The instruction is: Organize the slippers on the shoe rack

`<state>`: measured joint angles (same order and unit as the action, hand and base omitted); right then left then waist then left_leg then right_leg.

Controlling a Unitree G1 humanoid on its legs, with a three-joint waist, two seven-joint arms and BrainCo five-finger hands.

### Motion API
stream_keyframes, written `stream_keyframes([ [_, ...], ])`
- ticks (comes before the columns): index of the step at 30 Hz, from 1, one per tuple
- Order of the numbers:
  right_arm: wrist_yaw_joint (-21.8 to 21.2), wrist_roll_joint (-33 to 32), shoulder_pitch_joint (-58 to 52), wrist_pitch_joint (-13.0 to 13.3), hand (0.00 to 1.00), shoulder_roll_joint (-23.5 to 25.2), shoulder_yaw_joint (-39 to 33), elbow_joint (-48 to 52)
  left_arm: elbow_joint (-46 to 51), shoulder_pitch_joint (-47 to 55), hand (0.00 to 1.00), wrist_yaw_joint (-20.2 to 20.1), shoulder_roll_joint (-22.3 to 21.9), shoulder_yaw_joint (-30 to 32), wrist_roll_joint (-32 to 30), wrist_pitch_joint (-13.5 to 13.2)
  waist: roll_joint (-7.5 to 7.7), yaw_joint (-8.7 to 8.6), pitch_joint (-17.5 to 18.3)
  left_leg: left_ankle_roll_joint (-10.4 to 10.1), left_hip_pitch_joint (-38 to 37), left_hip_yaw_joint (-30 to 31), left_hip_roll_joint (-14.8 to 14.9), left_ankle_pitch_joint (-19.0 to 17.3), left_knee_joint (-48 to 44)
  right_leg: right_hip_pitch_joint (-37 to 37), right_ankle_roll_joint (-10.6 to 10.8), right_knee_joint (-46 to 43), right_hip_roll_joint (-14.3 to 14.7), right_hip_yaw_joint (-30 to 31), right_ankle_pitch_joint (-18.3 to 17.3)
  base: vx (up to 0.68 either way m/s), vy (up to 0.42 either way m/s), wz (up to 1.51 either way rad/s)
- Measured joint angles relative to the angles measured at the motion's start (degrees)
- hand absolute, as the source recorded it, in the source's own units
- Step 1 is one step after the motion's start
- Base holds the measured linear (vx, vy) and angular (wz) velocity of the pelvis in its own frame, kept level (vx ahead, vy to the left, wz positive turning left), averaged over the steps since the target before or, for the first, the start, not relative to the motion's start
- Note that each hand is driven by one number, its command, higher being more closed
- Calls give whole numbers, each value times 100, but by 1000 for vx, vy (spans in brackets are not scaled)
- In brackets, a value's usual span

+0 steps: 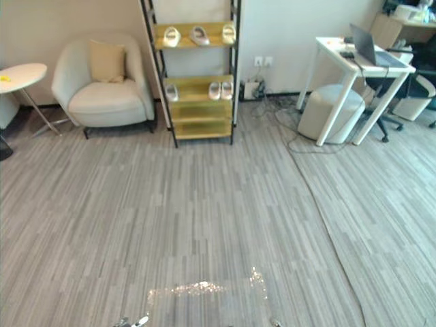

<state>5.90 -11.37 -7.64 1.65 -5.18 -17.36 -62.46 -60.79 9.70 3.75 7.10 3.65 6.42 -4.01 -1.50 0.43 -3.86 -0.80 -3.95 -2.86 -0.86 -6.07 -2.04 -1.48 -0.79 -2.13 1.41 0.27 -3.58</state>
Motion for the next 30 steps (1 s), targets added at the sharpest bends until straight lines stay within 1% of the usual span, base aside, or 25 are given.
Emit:
stream_keyframes([
  [5, 10, 18, 262, 2, 0, 56, -64, -162, -78, -147, 0, 0, -13, 150, -48, -33, 73, 2, -103, -36, -212, 0, 39, -9, 164, -291, 18, 345, 49, -21, 68, 81, -13, 0],
  [7, 8, 24, 334, 3, 0, 64, -63, -161, -95, -176, 0, 0, -13, 149, -85, -33, 67, 3, -109, -36, -227, 6, 39, -9, 188, -352, 62, 444, 49, -27, 104, 57, 0, 1],
  [11, -21, 29, 516, 1, 0, 181, -59, -162, -124, -248, 0, 0, -66, 151, -134, -37, 31, 15, -173, -37, -223, 18, 30, -10, 199, -380, 65, 459, 41, -90, 110, 30, -2, 2],
  [15, -25, 51, 567, 2, 0, 244, -56, -161, -124, -259, 0, 2, -75, 152, -135, -37, 20, 29, -190, -37, -223, 19, 30, -10, 203, -392, 65, 475, 40, -111, 110, -1, -2, 1],
  [19, -24, 233, 569, 2, 0, 244, -46, -161, -125, -259, 0, 4, -80, 164, -135, -37, 20, 42, -192, -41, -222, 24, 33, -6, 225, -429, 40, 570, 42, -134, 145, 0, 0, 0],
  [24, -22, 233, 582, 2, 0, 238, -44, -159, -126, -260, 0, 45, -92, 201, -133, -36, 18, 43, -210, -63, -225, 35, 40, 27, 305, -436, 19, 635, 50, -152, 166, 0, 0, 0],
  [30, -18, 229, 669, 6, 0, 249, -45, -137, -112, -368, 0, 105, -90, 222, -130, -35, 43, 38, -379, -92, -173, 66, 55, 3, 246, -430, 24, 618, 59, -223, 130, 0, -12, 5],
])
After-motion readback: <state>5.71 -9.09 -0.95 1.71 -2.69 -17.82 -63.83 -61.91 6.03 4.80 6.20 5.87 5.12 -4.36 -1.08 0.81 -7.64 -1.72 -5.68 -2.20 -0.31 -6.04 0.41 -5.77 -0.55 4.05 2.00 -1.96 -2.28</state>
